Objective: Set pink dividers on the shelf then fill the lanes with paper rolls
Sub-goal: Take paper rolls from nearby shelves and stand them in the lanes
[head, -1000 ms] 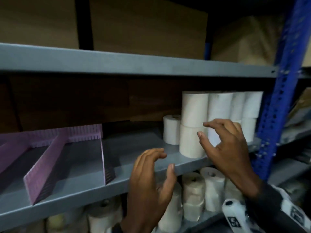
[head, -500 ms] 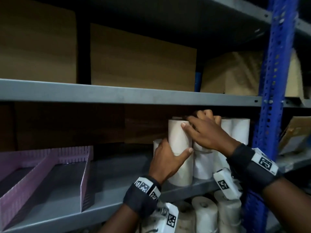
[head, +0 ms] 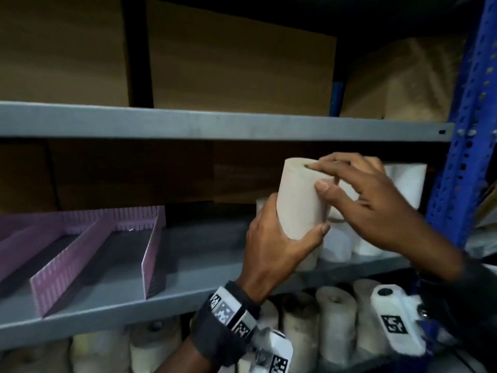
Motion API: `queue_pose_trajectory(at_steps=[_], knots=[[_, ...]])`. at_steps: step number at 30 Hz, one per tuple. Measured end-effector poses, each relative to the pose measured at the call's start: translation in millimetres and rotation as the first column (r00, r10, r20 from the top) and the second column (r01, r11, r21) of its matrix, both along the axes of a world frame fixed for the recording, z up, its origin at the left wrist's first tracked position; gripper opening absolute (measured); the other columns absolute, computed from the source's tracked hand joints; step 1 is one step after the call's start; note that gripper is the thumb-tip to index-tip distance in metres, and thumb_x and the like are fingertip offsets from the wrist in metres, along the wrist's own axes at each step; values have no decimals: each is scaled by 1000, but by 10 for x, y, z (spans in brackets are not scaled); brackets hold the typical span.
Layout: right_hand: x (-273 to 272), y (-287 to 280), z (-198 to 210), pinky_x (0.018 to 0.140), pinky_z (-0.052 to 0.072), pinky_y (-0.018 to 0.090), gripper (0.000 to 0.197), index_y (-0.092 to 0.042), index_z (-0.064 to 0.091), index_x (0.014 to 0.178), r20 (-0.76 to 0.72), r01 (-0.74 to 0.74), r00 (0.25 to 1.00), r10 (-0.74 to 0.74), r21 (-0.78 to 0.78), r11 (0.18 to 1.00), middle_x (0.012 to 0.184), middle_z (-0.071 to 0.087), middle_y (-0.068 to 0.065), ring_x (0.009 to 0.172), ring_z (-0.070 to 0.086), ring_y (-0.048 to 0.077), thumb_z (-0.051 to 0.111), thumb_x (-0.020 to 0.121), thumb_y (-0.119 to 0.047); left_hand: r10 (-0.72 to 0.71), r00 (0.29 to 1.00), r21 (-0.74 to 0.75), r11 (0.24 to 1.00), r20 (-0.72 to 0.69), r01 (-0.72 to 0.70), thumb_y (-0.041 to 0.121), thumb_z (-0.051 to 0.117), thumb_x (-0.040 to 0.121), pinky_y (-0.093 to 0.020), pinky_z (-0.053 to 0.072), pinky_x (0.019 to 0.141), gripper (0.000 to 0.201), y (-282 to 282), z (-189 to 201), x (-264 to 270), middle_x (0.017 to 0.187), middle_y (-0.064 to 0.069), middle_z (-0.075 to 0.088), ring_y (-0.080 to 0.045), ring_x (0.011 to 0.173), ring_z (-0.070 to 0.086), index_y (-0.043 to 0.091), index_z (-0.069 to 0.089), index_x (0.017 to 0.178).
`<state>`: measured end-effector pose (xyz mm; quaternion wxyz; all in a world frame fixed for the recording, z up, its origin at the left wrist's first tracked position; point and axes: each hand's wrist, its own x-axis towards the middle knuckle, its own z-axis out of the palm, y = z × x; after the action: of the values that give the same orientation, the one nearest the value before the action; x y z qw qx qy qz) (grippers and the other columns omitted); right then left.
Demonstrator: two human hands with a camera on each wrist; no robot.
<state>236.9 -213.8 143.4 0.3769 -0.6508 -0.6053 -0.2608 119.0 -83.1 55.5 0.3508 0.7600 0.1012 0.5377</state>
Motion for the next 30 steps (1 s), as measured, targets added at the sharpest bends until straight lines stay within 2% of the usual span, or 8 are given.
queue_pose_trajectory(at_steps=[5,9,12,15,17,20,25,30], knots=[[-543,-303,-147,95,36,19,40,-46,62,119,-49,-208,978,203,-206,956,125,55,-26,125,47,4,55,83,-62,-72,997,-56,996,-13,72,61,81,71,-33,61,80,62,-356,-428,-853,119,21,66,-2,106,67,54,50,125],[-1079,-367,-427,105,42,33,43,-44,66,112,-125,-333,943,309,-391,858,130,54,-22,129,47,4,63,75,-65,-50,998,-76,996,-42,46,54,83,73,-31,59,77,67,-531,-909,-1635,121,15,69,-9,106,69,46,53,133],[-1650,-318,-710,103,47,39,41,-48,64,111,-194,-408,912,361,-520,751,133,47,-29,132,42,0,62,75,-68,-19,998,-109,994,-57,13,51,84,76,-25,57,78,70,-657,-1248,-2333,125,13,68,-12,109,69,38,54,138],[-2244,-257,-942,102,48,40,40,-49,64,111,-257,-472,880,400,-567,675,134,44,-32,131,40,-4,64,74,-66,39,996,-163,985,-86,-53,55,84,77,-39,61,78,70,-779,-1515,-3037,125,12,68,-15,109,69,39,54,137],[-2672,-214,-1068,102,48,40,38,-46,65,111,-299,-529,846,441,-572,627,136,44,-31,131,42,-3,68,77,-62,92,988,-192,975,-121,-114,57,83,77,-42,61,77,71,-873,-1650,-3513,125,12,68,-15,109,69,39,53,138],[-3264,-143,-1192,104,46,37,36,-43,66,112,-353,-619,780,517,-554,556,137,45,-27,131,43,0,69,79,-56,196,972,-189,958,-126,-218,62,81,77,-37,60,77,71,-1009,-1735,-4150,125,16,68,-12,108,69,45,50,139],[-4175,12,-1269,106,44,32,36,-41,65,114,-342,-679,713,611,-554,482,140,44,-23,133,40,-2,70,80,-51,332,936,-206,914,-118,-350,54,84,78,-38,60,82,73,-1138,-1808,-5088,130,16,66,-13,115,67,42,50,142],[-4901,315,-1232,112,38,41,38,-37,65,119,-278,-681,673,685,-595,428,142,42,-22,139,32,3,71,83,-47,461,883,-198,860,-91,-470,59,83,76,-37,61,78,74,-1051,-1863,-5747,126,16,66,-14,110,69,43,50,140]])
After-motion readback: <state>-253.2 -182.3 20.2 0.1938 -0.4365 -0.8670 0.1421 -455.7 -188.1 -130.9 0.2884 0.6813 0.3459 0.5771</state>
